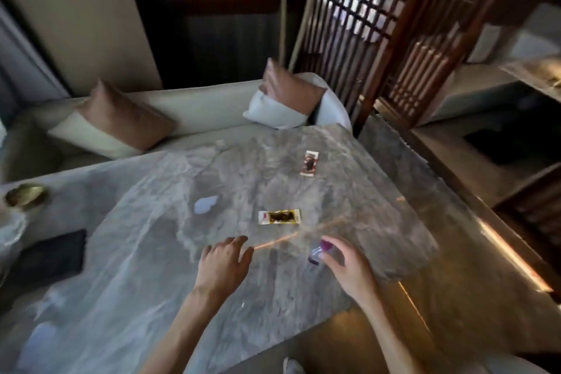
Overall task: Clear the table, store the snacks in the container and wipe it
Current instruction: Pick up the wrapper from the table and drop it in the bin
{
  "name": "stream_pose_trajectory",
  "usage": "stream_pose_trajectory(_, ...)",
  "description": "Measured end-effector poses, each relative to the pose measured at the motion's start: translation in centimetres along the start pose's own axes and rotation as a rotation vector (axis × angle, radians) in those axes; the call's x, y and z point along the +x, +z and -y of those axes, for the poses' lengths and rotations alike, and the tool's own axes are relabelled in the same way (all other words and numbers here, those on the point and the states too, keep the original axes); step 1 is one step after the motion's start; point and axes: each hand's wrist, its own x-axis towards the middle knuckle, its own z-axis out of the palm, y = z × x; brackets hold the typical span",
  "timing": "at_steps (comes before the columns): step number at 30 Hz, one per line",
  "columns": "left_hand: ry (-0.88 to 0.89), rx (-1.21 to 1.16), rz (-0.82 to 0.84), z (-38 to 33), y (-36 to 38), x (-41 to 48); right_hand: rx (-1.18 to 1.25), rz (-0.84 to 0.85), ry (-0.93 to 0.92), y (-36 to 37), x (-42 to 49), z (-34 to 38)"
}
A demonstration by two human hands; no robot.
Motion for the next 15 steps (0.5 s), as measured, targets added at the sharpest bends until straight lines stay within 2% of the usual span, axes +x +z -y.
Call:
stream_pose_trajectory(8,0.082,0.008,0.013,-4.9,1.1,5.0,0.101,-0.014,0.078,-3.4,2.8,-2.0)
stream_pose_trajectory(15,-0.003,0.017,0.051,-9.6,4.4,9.3,0.212,0.087,0.130,-6.4,8.3,-7.1)
